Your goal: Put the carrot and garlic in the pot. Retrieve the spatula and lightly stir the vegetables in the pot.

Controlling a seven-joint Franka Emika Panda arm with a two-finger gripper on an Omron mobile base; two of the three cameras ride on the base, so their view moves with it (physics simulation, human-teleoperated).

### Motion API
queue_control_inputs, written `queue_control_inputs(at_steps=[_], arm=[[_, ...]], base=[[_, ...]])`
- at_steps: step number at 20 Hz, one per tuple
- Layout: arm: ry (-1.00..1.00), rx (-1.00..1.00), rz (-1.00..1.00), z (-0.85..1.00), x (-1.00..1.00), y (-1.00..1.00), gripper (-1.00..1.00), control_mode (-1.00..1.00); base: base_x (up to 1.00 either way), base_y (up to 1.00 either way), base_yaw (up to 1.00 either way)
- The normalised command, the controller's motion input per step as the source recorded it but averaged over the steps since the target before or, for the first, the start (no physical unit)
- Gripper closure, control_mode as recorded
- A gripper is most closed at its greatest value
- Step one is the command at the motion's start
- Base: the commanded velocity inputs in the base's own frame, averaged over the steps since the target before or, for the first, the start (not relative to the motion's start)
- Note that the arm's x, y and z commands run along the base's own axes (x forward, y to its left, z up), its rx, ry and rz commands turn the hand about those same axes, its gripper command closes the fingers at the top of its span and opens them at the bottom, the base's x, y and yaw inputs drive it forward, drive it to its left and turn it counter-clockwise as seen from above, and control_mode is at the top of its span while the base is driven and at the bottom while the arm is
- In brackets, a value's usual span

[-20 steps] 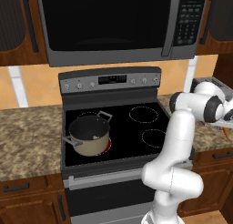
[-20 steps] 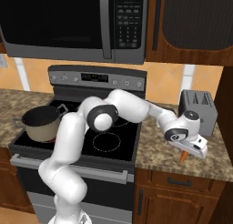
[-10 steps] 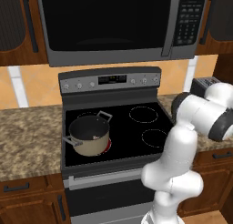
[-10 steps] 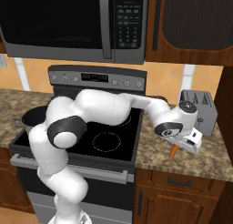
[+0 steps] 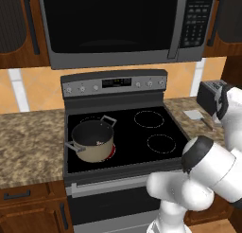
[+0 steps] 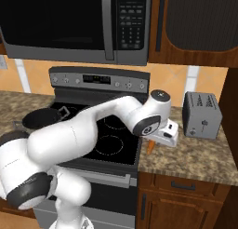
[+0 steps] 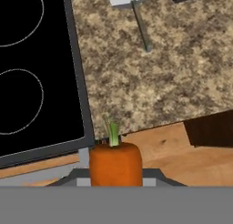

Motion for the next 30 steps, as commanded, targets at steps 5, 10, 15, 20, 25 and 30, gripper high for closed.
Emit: queue_control_inputs(at_steps=[5, 10, 15, 20, 25, 30], arm=[[0.00, 0.00, 0.17, 0.56, -0.52, 1.00, 1.00, -1.00], [0.00, 0.00, 0.20, 0.65, -0.60, 1.00, 1.00, -1.00], [0.00, 0.00, 0.21, 0.66, -0.60, 1.00, 1.00, -1.00], [0.00, 0.00, 0.21, 0.62, -0.37, 1.00, 1.00, -1.00], [0.00, 0.00, 0.17, 0.57, -0.05, 1.00, 1.00, -1.00], [-0.01, 0.00, 0.13, 0.36, 0.06, 1.00, 1.00, -1.00]], base=[[0.00, 0.00, 0.00], [0.00, 0.00, 0.00], [0.00, 0.00, 0.00], [0.00, 0.00, 0.00], [0.00, 0.00, 0.00], [0.00, 0.00, 0.00]])
